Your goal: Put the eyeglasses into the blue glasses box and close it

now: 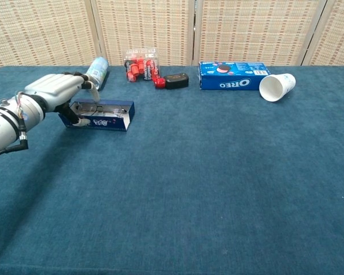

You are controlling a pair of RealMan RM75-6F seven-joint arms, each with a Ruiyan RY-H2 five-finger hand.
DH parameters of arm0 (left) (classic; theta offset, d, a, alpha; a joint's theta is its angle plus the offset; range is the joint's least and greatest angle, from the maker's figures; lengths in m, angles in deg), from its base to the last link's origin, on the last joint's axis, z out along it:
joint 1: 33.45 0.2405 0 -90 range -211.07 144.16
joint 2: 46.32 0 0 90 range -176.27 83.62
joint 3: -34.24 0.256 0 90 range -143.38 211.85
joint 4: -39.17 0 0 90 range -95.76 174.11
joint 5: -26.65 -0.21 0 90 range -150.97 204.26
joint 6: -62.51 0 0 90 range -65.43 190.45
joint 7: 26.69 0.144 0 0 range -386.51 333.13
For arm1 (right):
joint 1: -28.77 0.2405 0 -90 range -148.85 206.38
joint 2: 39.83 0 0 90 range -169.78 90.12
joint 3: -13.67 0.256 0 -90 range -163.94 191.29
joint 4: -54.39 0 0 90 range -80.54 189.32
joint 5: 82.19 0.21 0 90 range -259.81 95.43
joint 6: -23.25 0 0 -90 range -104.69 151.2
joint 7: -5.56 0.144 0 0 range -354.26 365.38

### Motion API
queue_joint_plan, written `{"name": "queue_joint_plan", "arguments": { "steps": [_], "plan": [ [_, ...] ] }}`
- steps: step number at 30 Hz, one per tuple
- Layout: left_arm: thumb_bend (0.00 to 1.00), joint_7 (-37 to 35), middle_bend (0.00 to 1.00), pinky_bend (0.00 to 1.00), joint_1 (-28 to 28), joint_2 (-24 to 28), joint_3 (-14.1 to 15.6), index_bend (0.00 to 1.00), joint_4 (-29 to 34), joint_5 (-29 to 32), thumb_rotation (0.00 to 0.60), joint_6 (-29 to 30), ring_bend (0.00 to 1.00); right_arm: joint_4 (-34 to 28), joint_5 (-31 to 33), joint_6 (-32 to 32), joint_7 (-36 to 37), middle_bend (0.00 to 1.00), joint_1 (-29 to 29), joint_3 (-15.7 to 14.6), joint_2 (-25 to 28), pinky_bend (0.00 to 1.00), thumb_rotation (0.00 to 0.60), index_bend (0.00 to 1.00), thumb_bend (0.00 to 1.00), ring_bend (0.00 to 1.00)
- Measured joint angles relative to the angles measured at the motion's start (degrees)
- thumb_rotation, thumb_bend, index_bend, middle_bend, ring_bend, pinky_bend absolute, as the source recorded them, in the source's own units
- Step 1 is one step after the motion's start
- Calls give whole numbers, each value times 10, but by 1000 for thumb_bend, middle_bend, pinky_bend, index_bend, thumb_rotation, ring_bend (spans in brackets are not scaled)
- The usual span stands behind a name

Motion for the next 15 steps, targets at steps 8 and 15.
{"name": "queue_joint_plan", "arguments": {
  "steps": [8, 15],
  "plan": [
    [322, 9, 86, 0, -9, -17, 3, 523, -18, -4, 600, 4, 0, 5, 4, 3, 6, 187, 1, 2, 1, 153, 600, 71, 275, 101],
    [363, 17, 103, 0, -7, -14, 8, 558, -12, -5, 600, 3, 0, 9, 5, 7, 9, 187, 3, 2, -1, 153, 600, 71, 275, 101]
  ]
}}
